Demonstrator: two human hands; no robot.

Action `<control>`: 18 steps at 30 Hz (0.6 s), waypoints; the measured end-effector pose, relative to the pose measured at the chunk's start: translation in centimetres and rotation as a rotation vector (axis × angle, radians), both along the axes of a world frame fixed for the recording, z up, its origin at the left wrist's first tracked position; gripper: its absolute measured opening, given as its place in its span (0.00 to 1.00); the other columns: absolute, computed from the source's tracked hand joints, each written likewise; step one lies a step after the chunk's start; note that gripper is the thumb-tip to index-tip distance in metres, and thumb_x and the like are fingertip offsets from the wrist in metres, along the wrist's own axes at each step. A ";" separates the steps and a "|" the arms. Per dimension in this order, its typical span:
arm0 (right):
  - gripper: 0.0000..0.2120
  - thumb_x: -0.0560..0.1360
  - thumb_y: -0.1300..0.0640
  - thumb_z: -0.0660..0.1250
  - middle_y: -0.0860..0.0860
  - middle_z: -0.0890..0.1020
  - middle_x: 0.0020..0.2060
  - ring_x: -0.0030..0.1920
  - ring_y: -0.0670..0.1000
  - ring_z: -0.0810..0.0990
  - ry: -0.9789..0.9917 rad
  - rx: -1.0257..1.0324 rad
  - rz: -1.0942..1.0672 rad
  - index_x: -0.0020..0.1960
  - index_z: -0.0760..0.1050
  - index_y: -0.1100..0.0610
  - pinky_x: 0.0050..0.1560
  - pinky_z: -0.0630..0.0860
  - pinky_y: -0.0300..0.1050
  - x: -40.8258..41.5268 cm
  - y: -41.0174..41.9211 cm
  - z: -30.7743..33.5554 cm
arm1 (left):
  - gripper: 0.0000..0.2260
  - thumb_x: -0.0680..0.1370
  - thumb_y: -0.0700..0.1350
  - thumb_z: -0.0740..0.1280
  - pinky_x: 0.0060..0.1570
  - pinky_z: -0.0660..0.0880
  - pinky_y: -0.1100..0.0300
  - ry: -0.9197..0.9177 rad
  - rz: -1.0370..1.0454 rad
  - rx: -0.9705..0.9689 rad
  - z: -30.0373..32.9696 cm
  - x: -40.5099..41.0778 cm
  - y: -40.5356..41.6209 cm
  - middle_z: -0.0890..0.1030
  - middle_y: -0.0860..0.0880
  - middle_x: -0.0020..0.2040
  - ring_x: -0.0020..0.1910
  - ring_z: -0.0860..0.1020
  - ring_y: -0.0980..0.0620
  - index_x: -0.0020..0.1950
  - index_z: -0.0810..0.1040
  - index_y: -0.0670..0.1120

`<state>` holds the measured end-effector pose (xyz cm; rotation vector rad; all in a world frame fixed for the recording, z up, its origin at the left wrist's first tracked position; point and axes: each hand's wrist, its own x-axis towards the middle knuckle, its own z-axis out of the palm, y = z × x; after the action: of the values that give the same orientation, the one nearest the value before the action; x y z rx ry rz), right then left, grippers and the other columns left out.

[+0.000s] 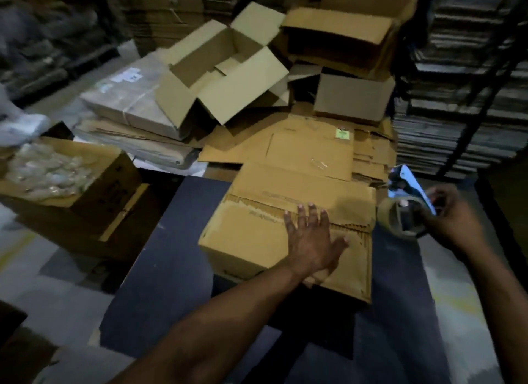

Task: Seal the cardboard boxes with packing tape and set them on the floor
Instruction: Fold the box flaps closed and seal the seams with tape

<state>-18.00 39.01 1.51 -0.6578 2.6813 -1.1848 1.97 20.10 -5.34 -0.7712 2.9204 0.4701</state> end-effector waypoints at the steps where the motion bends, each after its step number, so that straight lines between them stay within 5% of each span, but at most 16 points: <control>1: 0.17 0.73 0.60 0.77 0.56 0.81 0.47 0.45 0.60 0.82 -0.063 -0.065 0.064 0.52 0.71 0.46 0.46 0.80 0.63 0.9 -1.7 0.9 | 0.43 0.79 0.74 0.46 0.74 0.35 0.29 0.027 -0.067 -0.026 0.2 1.1 -1.7 0.51 0.41 0.85 0.84 0.46 0.40 0.84 0.55 0.45; 4: 0.29 0.70 0.72 0.75 0.60 0.80 0.52 0.46 0.60 0.82 -0.181 -0.107 0.207 0.54 0.73 0.40 0.45 0.81 0.63 4.2 -7.3 2.6 | 0.41 0.81 0.73 0.47 0.75 0.35 0.29 0.062 -0.172 -0.148 0.4 5.5 -8.5 0.45 0.45 0.85 0.84 0.42 0.45 0.85 0.50 0.46; 8: 0.30 0.70 0.70 0.76 0.54 0.79 0.52 0.46 0.55 0.85 -0.202 -0.082 0.341 0.63 0.77 0.42 0.43 0.84 0.59 9.3 -15.1 3.3 | 0.46 0.78 0.77 0.40 0.74 0.34 0.28 -0.010 -0.119 -0.193 0.0 11.5 -16.7 0.44 0.48 0.85 0.84 0.43 0.48 0.86 0.44 0.47; 14: 0.29 0.69 0.71 0.74 0.47 0.85 0.49 0.36 0.48 0.82 -0.200 -0.134 0.343 0.62 0.81 0.44 0.33 0.76 0.47 13.5 -24.7 3.3 | 0.38 0.82 0.69 0.43 0.75 0.30 0.32 0.119 -0.112 -0.177 -0.9 11.7 -17.6 0.60 0.45 0.83 0.83 0.55 0.45 0.84 0.59 0.46; 18: 0.28 0.68 0.69 0.77 0.48 0.86 0.49 0.36 0.42 0.81 -0.172 -0.073 0.380 0.63 0.80 0.47 0.34 0.75 0.39 13.6 -27.7 2.6 | 0.35 0.83 0.68 0.46 0.77 0.39 0.29 0.280 -0.067 -0.196 -2.2 12.1 -17.8 0.66 0.47 0.80 0.83 0.55 0.40 0.81 0.66 0.48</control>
<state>-4.37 11.30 4.10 -0.9745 2.2505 -1.1760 14.11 2.34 -7.54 -0.6740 3.2801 0.3118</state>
